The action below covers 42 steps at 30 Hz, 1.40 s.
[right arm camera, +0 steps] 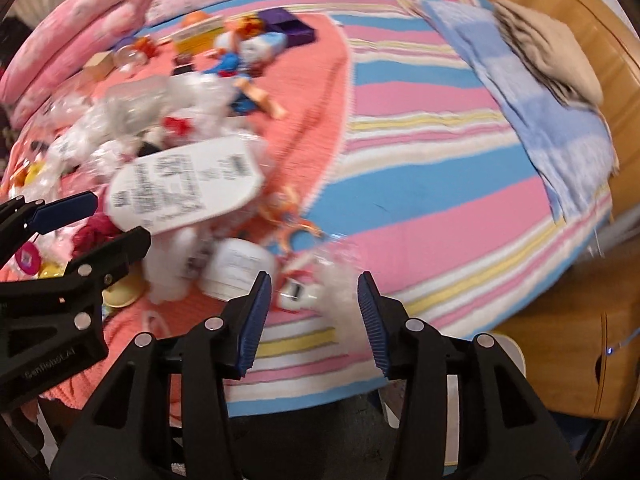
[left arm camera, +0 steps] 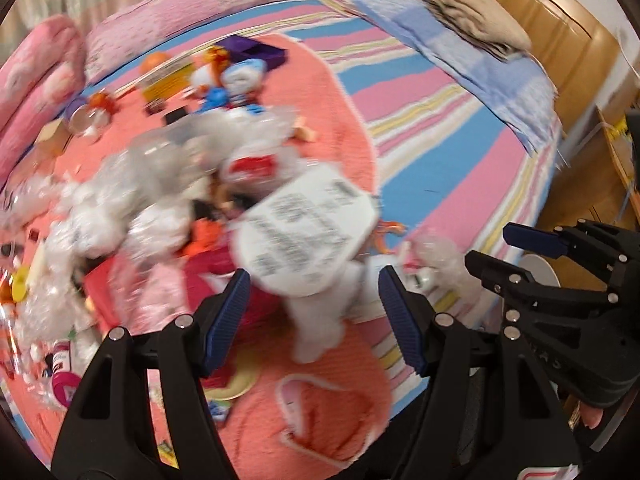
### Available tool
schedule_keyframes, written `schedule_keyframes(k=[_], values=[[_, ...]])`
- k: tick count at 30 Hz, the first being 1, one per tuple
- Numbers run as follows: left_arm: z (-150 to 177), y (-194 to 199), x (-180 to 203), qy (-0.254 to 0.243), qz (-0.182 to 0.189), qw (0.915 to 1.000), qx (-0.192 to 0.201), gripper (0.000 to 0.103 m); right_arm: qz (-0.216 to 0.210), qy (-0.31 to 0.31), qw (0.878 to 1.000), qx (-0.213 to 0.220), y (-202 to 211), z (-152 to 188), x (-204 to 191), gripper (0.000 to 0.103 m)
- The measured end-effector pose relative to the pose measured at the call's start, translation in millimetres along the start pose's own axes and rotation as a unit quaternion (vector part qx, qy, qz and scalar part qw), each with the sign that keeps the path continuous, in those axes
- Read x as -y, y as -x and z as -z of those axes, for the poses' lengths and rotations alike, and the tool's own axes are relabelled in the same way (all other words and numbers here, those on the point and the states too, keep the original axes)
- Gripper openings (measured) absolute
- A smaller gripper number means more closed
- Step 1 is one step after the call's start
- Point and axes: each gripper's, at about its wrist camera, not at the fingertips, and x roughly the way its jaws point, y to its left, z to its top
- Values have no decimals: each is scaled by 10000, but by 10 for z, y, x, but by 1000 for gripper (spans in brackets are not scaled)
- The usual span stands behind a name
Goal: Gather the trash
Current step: 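Bring both tools back over the trash pile on the bed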
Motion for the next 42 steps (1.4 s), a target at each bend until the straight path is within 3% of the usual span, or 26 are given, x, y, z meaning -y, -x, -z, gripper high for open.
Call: schedule_keyframes(k=[12, 23, 31, 33, 42], values=[[451, 235, -1226, 851, -752, 9935, 26, 65, -418, 848, 9955, -34, -72, -203, -1000, 45], [990, 294, -2034, 1506, -1081, 9825, -151, 68, -800, 1302, 9882, -121, -135, -236, -1661, 46], [1384, 314, -2580, 2124, -1142, 9700, -299, 69, -945, 1554, 9832, -164, -136, -233, -2004, 46], [1463, 350, -2711, 2242, -1237, 9663, -284, 70, -972, 1649, 9814, -127, -124, -233, -2129, 51], [1614, 393, -2883, 2469, -1035, 9630, -295, 75, -1115, 1947, 9744, -153, -163, -211, -2508, 54]])
